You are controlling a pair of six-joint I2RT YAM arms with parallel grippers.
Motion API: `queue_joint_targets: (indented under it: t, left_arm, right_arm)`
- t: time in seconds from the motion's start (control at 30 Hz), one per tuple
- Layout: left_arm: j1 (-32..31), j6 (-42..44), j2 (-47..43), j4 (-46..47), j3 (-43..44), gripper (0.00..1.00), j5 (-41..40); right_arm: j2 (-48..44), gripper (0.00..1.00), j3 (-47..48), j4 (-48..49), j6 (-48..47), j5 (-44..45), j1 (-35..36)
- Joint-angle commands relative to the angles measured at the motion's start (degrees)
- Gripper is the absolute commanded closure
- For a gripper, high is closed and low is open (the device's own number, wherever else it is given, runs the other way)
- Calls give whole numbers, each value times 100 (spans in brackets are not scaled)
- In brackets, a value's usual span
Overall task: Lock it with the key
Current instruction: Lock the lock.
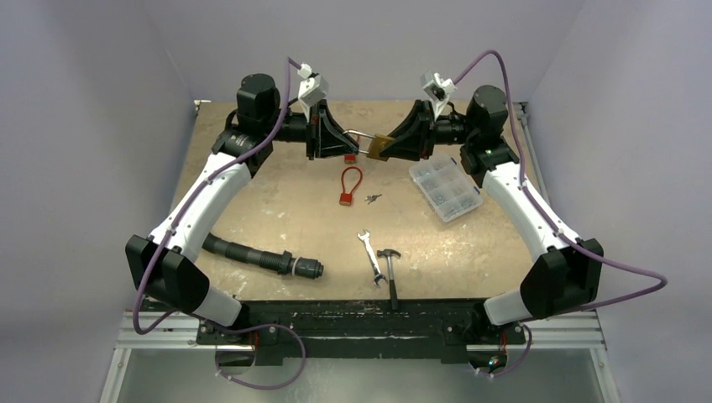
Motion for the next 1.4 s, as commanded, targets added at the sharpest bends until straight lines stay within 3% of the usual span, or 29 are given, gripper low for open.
queue_joint_targets:
  t: [0.0,0.2,0.37,0.47,0.53,0.77,0.97,1.07,1.17,1.37]
  left_arm:
    - [-1409,-286,631,560,-301,100,43]
    - [-1473,-443,681,680,-238,100,14]
    - [-1106,-86,435,252,-189,100,-217]
    - [-701,-112,265,276,-176,100,-253]
    - [-419,-73,168,234,-138,100,-289]
    - [-57,568,28,-638,51,100,-247]
    - [16,626,43,-691,55,100,-200]
    - [59,626,53,-724,101,100,-133]
    - [96,896,79,-902,182,100,-90]
    - [101,1153,108,-1120,270,100,9]
  right_arm:
    - [-69,100,379,2032,570,637,961]
    - [-84,100,366,2003,548,531,997]
    - [-242,100,530,249,-748,399,830]
    - [-251,100,507,-370,-852,365,551]
    - [-203,78,522,-804,-955,333,310]
    - [-98,41,559,-1891,-1336,69,-361]
    - [-145,24,655,-2815,-2006,104,-466]
    - [-49,24,880,-4026,-3075,171,-576]
    - [116,31,1179,-5241,-4072,220,-684]
    - [344,43,1394,-6251,-4881,210,-774]
